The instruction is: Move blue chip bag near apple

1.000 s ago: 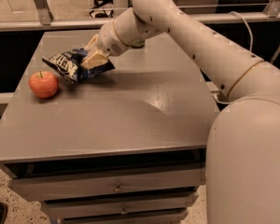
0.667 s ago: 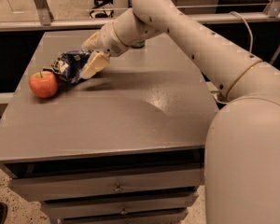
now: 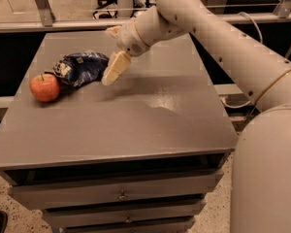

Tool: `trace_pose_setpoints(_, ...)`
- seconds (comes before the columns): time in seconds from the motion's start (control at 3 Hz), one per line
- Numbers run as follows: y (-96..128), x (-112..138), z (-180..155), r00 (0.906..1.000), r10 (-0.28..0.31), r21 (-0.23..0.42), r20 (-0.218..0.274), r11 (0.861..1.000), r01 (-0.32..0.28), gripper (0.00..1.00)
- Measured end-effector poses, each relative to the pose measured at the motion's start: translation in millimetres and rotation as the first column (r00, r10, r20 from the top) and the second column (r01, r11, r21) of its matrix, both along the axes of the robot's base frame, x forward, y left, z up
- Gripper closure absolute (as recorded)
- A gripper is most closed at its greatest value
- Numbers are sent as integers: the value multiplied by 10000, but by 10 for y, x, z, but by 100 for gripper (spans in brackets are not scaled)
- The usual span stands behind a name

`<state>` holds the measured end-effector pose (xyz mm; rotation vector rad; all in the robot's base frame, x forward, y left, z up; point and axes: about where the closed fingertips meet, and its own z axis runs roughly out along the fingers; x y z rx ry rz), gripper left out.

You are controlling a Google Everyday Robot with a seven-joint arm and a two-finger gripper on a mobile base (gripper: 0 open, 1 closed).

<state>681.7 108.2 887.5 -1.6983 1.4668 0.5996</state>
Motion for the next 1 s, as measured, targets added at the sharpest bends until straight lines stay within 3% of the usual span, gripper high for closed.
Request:
trace_pose_setpoints(0.33,-405,-134,91,9992,-400,694,-30,9968,401,0)
trace_pose_setpoints(0.67,-904,-359,139,9937,-1095,1997,-237,9734,1121,0)
trace_pose_setpoints(1.0,-1399,-416,183,9820,-1851,2295,-367,9549,1886,0)
